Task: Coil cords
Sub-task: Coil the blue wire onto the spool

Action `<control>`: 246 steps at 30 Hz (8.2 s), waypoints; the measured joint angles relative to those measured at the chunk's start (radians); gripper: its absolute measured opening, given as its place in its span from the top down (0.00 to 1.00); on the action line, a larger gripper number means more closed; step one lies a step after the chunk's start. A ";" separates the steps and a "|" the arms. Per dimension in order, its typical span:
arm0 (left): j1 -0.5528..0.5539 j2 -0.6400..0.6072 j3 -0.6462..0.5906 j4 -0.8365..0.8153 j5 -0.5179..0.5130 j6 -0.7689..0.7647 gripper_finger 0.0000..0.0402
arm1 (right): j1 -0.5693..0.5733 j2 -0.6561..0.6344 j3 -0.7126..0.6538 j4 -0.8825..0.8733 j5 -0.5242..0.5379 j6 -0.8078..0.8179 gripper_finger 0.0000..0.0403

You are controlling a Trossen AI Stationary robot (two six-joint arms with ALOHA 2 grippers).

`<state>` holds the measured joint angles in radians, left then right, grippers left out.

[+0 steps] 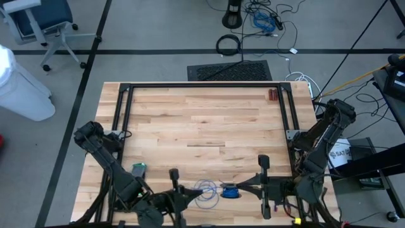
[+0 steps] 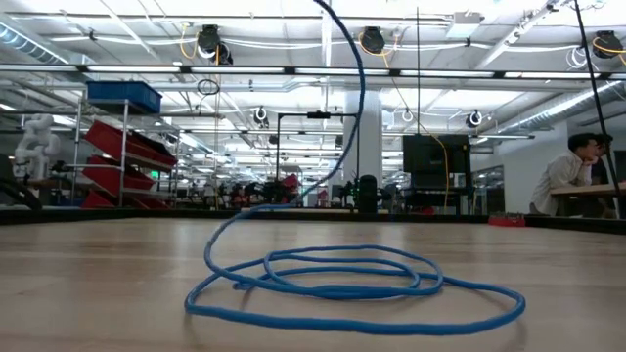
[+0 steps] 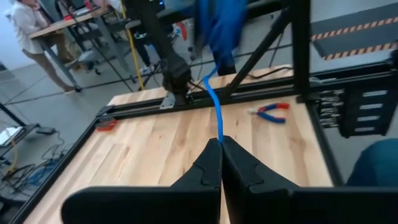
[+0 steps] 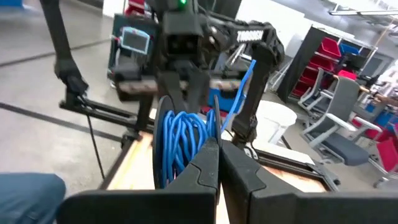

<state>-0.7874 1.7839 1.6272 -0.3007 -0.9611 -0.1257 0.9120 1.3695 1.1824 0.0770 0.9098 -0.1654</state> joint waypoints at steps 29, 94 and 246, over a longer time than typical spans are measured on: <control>-0.025 -0.021 0.011 0.099 -0.053 0.002 1.00 | -0.078 0.065 0.000 -0.051 -0.044 -0.079 1.00; 0.179 0.104 0.000 0.241 0.060 -0.132 0.78 | -0.220 0.164 0.000 0.069 0.191 0.168 1.00; 0.171 0.278 0.000 0.564 0.394 0.185 0.99 | 0.091 0.045 0.000 0.464 0.136 -0.299 1.00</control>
<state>-0.6167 2.0621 1.6276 0.2628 -0.5673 0.0593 1.0031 1.4143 1.1820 0.5407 1.0460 -0.4646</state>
